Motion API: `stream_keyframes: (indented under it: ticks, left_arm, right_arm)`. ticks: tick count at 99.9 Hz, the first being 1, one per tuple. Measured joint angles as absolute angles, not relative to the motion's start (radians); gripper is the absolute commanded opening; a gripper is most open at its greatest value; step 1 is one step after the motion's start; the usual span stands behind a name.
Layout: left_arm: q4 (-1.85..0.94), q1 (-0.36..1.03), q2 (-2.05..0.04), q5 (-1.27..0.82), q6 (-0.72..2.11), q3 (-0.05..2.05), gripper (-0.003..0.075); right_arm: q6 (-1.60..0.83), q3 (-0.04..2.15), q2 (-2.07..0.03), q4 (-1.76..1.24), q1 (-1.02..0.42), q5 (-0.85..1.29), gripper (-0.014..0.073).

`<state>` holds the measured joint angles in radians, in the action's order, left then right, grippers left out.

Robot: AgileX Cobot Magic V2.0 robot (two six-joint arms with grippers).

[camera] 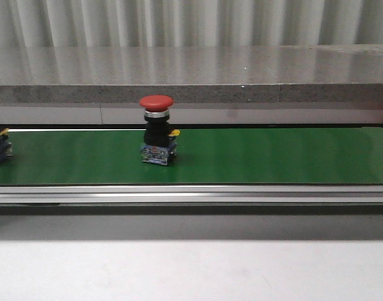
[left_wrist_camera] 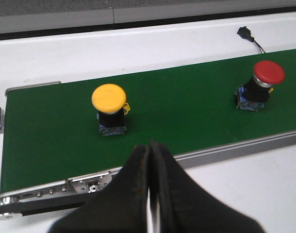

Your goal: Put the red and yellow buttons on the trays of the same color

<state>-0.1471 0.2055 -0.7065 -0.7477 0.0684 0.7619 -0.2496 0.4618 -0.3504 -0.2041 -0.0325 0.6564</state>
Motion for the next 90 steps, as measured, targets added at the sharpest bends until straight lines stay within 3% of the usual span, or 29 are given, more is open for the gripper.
stream_keyframes:
  ticks: [26, 64, 74, 90]
  left_arm:
    - [-0.180, 0.206, -0.458, -0.754, 0.068, 0.610, -0.0020]
    - [-0.181, 0.206, -0.412, -0.763, 0.068, 0.577, -0.0020]
    - [-0.181, 0.206, -0.412, -0.763, 0.068, 0.577, -0.0020]
    - [-0.181, 0.206, -0.412, -0.763, 0.068, 0.577, -0.0020]
  right_arm:
    - [-0.250, 0.462, -0.350, -0.204, -0.033, 0.656, -0.0067]
    - [-0.250, 0.591, -0.504, -0.204, -0.125, 0.732, -0.0044]
    - [-0.250, 0.678, -0.609, -0.204, -0.173, 0.763, 0.0053]
    - [-0.250, 0.809, -0.789, -0.237, -0.235, 0.791, 0.0396]
